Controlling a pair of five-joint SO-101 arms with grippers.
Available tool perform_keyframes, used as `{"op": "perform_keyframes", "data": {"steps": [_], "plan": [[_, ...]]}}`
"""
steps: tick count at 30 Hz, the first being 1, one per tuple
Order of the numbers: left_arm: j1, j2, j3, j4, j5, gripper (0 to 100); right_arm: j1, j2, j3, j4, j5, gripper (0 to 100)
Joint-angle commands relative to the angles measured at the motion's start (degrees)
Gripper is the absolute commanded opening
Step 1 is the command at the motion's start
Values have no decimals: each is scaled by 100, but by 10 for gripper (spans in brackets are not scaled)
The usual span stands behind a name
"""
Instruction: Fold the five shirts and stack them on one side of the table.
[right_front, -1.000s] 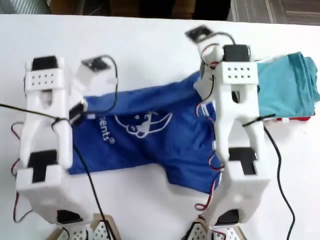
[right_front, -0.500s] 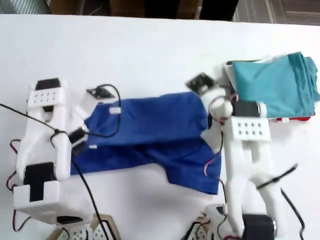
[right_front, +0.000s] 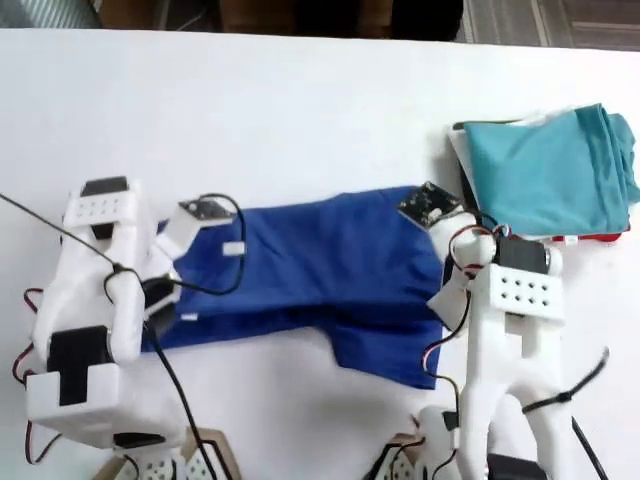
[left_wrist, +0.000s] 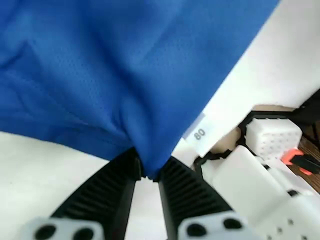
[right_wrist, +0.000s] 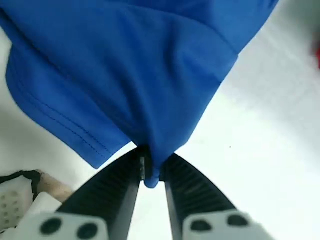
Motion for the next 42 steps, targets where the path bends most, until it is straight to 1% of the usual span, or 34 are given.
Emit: {"op": "perform_keyframes", "data": {"steps": [1, 6, 8, 15, 20, 23, 25, 29, 31, 34, 38, 42], "plan": [[-44, -281, -321, 360, -9, 26, 40, -400, -396, 400, 62, 21], [-18, -281, 75, 334, -44, 26, 22, -549, -290, 673, 70, 21], [-26, -281, 338, 176, -53, 27, 22, -567, -88, 664, 70, 21], [-35, -273, 1095, -782, -18, 27, 13, -576, 932, -22, 70, 21], [-44, -246, 1200, -914, -26, 27, 22, -576, 1231, -198, 70, 21], [-44, -273, 998, -818, -18, 28, 22, -585, 1152, -180, 70, 33], [-44, -273, 716, -598, -18, 28, 22, -585, 993, -154, 62, 63], [-44, -273, -207, 79, -44, 28, 22, -585, 440, 136, 26, 154], [-44, -273, -752, 413, -53, 28, 22, -585, 97, 233, 26, 174], [-158, -273, -1209, 440, -44, 48, 22, -585, -387, 479, 18, 170], [-299, -255, -1244, 440, -9, 172, 22, -585, -747, 664, 18, 170], [-457, -264, -1218, 431, -53, 155, 22, -585, -782, 629, 18, 170]]}}
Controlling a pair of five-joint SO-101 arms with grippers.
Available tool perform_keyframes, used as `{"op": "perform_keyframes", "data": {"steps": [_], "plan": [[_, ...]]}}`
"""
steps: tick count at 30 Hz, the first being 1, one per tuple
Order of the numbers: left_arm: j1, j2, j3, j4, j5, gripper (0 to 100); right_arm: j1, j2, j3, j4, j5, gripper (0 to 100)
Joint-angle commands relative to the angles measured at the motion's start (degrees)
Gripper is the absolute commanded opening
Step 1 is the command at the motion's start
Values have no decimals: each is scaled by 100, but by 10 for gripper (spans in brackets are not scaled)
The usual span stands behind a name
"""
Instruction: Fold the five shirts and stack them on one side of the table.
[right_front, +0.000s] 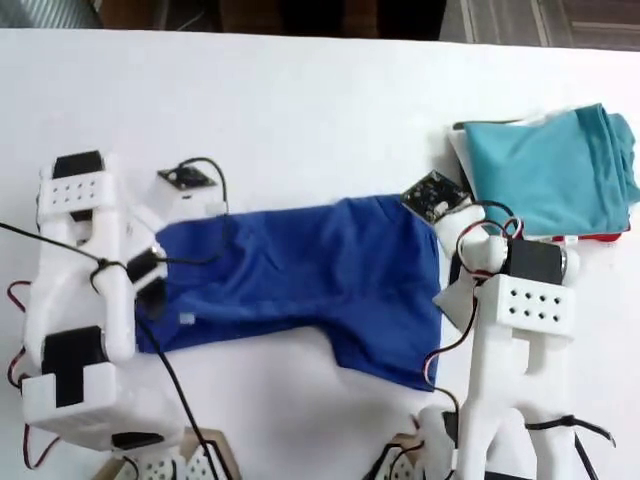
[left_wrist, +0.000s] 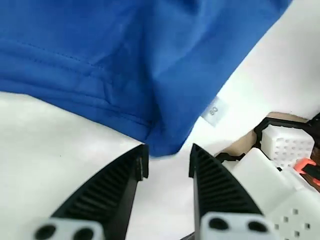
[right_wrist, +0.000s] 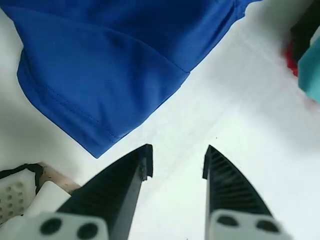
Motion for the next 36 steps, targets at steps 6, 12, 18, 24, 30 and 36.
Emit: {"op": "perform_keyframes", "data": {"steps": [6, 12, 18, 24, 30, 36], "plan": [[-176, -220, -593, 79, 0, 148, 13, -136, -220, -347, -88, 170], [70, -202, -444, -1160, 1653, 39, -646, -119, 35, -1771, -1969, 17], [193, 167, -453, -1793, 2567, 28, -1692, 268, 70, -2782, -2365, 20], [185, 1415, -470, -2119, 2963, 28, -1842, 2018, 44, -3468, -2444, 20], [-70, 2171, -558, -2848, 3077, 28, -1833, 3336, -229, -3802, -2444, 20], [-598, 2831, -1947, -2892, 3068, 28, -1648, 4409, -1073, -3837, -2453, 20]]}}
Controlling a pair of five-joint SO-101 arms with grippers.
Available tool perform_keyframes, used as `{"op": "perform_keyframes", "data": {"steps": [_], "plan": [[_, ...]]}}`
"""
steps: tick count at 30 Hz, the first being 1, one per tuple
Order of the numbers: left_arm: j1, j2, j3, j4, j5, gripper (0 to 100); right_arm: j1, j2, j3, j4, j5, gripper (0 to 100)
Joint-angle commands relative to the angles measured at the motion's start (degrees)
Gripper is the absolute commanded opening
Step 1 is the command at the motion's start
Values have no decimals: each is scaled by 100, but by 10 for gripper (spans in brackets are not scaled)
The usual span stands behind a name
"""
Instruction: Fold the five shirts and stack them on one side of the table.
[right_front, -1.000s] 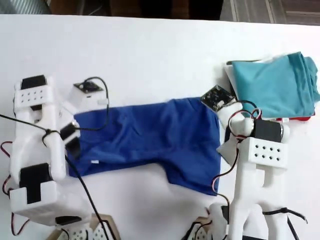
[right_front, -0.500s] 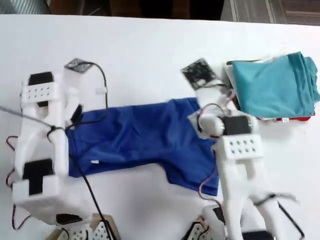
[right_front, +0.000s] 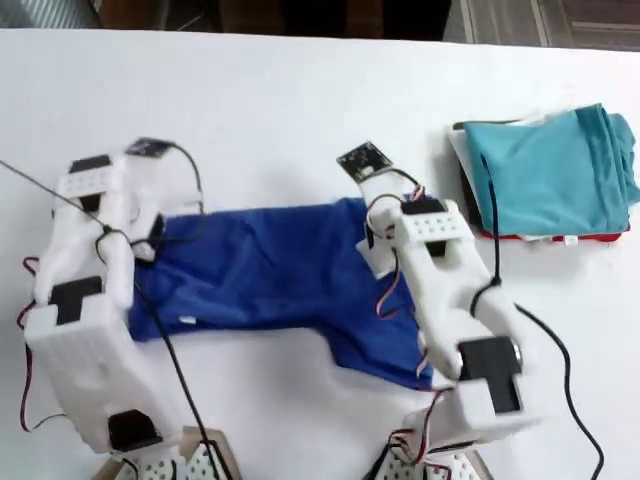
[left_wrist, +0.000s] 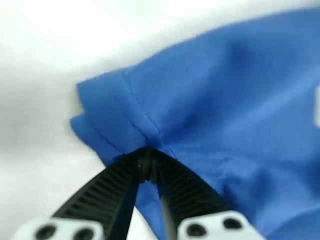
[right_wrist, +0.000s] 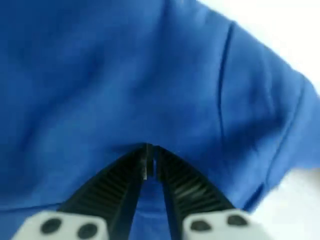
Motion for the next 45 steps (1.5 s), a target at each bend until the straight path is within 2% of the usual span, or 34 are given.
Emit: {"op": "perform_keyframes", "data": {"steps": [1, 8, 13, 16, 21, 27, 31, 34, 41, 45], "plan": [[-360, 466, -1174, -105, 18, 28, 163, 576, -703, -101, -53, 20], [-334, 2189, -4242, 1187, 35, 28, 365, 1622, -1987, 347, -70, 20], [-229, 3165, -6554, 2840, 0, 28, 295, 1534, -2673, 1323, -70, 20], [-343, 3077, -6686, 2813, 0, 27, 154, 1121, -2716, 1648, -35, 20], [-343, 1829, -5323, 2822, -273, 27, -66, -31, -2708, 2026, -35, 20], [-316, -721, -1938, 2646, -932, 27, -418, -1051, -2593, 2686, -35, 20], [-325, -1952, 321, 1495, -1143, 27, -409, -1288, -2171, 2686, -26, 20], [-316, -2330, 1666, 615, -1231, 27, -409, -1385, -1916, 2686, -26, 20], [-334, -2400, 2782, -615, -1240, 27, -435, -1455, -1723, 2686, -26, 20], [-360, -2382, 3037, -1011, -1679, 27, -418, -1455, -1723, 2703, -26, 20]]}}
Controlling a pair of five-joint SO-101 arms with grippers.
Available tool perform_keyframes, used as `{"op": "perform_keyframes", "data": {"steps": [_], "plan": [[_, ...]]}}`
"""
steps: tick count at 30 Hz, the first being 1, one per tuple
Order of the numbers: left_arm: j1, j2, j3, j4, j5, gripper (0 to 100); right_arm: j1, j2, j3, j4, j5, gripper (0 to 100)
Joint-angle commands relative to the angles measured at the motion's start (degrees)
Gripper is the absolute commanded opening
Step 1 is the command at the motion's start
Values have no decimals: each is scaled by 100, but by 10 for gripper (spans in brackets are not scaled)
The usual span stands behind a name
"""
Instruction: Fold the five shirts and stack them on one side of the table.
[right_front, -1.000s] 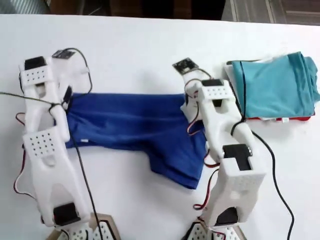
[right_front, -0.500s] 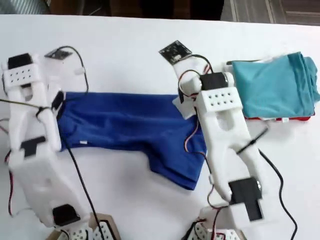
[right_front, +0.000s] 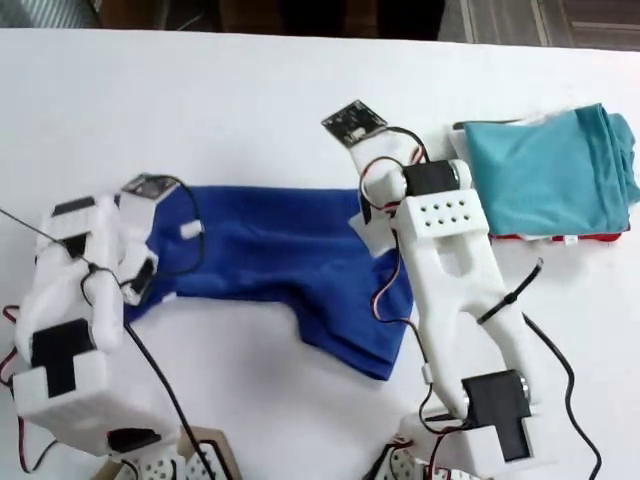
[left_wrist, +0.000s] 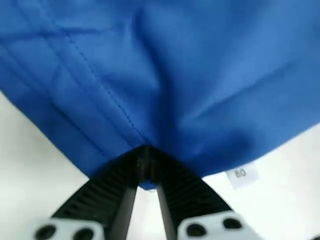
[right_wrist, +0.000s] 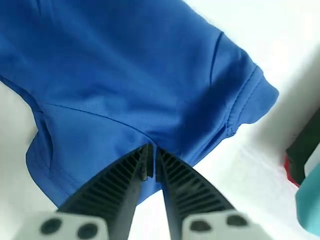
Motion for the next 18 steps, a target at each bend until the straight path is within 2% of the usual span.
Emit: {"op": "perform_keyframes", "data": {"steps": [1, 6, 13, 18], "plan": [[-105, -185, 110, -281, -378, 27, -31, -295, -18, 57, 0, 20], [-273, -360, -286, 70, -422, 27, -48, -277, -9, 40, 0, 20], [-167, -782, -716, 1512, -413, 28, -57, -251, -9, 31, 0, 20], [-176, -774, -664, 1565, -413, 33, -57, -259, -9, 31, 0, 20]]}}
